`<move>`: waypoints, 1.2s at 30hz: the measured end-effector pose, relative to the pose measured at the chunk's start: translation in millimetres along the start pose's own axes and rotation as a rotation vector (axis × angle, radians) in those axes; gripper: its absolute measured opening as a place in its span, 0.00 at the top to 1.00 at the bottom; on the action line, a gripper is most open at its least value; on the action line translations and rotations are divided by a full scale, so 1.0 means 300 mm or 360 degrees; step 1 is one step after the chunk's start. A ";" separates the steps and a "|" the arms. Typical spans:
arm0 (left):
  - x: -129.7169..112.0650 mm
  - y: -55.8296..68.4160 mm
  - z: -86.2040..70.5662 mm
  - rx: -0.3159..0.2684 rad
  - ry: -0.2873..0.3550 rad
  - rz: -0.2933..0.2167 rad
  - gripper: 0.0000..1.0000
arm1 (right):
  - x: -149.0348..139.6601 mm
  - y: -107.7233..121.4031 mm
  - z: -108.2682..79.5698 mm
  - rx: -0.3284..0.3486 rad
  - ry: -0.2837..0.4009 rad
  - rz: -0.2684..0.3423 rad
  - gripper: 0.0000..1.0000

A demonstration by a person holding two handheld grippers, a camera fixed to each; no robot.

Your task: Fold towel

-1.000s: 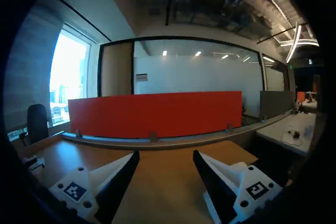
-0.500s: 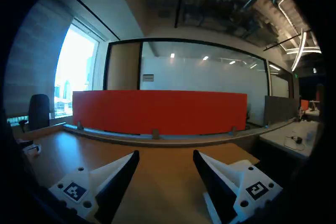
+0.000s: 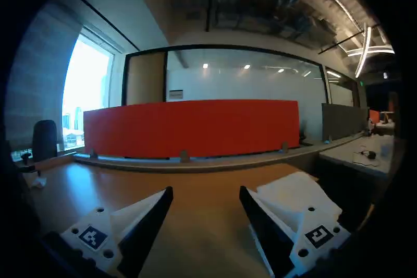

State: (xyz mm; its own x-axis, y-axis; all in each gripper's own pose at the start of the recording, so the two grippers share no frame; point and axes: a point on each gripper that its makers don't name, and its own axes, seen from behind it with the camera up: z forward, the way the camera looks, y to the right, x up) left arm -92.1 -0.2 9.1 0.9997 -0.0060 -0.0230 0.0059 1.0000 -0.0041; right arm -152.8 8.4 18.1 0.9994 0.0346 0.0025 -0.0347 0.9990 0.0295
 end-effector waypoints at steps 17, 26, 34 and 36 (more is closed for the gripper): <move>-0.003 0.001 0.000 0.0000 0.0000 0.0000 0.04 | -0.094 0.039 0.003 0.0031 0.0013 0.0087 0.01; -0.002 0.001 0.000 0.0000 0.0000 0.0000 0.04 | -0.114 0.014 0.001 0.0052 0.0007 0.0091 0.01; -0.002 0.002 0.000 0.0000 0.0000 0.0000 0.04 | -0.128 0.007 -0.006 0.0054 0.0002 0.0086 0.01; -0.002 0.002 0.001 0.0000 0.0000 0.0000 0.04 | -0.126 0.005 -0.006 0.0057 0.0005 0.0084 0.01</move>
State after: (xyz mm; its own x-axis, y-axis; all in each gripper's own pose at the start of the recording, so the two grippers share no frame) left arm -92.7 0.5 9.4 0.9997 -0.0060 -0.0231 0.0059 1.0000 -0.0041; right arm -190.6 8.7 16.3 0.9962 0.0873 0.0019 -0.0872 0.9940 0.0654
